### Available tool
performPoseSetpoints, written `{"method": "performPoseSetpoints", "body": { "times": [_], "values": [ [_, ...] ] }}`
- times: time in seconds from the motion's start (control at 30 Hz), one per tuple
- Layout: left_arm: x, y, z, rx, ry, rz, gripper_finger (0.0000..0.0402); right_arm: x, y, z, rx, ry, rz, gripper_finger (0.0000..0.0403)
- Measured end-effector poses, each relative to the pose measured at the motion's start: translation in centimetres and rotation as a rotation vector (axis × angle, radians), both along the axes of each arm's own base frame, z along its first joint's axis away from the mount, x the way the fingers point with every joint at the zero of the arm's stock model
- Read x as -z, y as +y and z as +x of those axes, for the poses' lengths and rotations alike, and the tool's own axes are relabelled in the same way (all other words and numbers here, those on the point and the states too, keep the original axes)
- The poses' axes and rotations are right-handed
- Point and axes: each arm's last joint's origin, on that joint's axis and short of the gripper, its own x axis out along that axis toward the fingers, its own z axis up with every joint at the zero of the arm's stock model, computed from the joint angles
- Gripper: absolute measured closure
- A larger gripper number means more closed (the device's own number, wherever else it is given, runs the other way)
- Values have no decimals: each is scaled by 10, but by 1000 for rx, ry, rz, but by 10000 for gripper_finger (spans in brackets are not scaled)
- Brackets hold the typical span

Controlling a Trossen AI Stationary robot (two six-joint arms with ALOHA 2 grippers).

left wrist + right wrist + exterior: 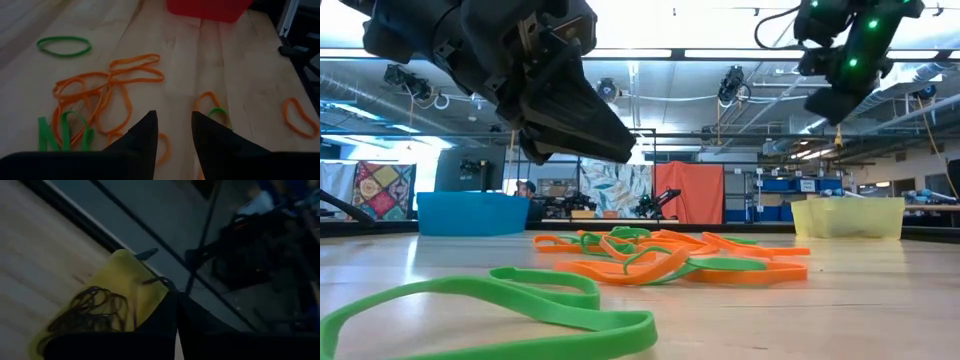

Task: Sort rubber bands into baskets
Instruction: Put the brown rubber band into the yellow bin, then put the green rubber band into the red bin

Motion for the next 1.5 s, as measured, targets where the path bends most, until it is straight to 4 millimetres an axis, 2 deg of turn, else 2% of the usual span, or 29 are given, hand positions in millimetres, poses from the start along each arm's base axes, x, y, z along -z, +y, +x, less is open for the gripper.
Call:
{"method": "performPoseSetpoints", "body": {
  "times": [0.17,0.37,0.53,0.67,0.8,0.93,1.03,1.23,1.37,1.5],
  "values": [
    [2,0,-1,-16,23,-17,277,0,-17,-2,-41,-105,118,355],
    [3,0,-2,-20,29,-21,277,9,-30,-11,46,-119,168,298],
    [3,1,-2,-20,37,-18,277,25,-34,-17,99,-86,171,261],
    [3,1,-2,-22,37,-21,277,36,-34,-16,79,-79,178,244],
    [3,1,-2,-22,37,-21,277,44,-31,-14,0,-127,275,239],
    [3,1,-2,-22,37,-21,277,50,-20,0,-259,-298,528,240],
    [3,1,-2,-30,35,-17,277,53,-7,16,-466,-419,631,241],
    [3,1,-2,-39,32,-12,277,75,28,47,-677,-521,656,242],
    [3,2,-2,-41,31,-11,277,92,49,64,-741,-531,669,242],
    [3,2,-2,-53,28,-3,277,103,60,79,-773,-532,633,242]
  ]
}}
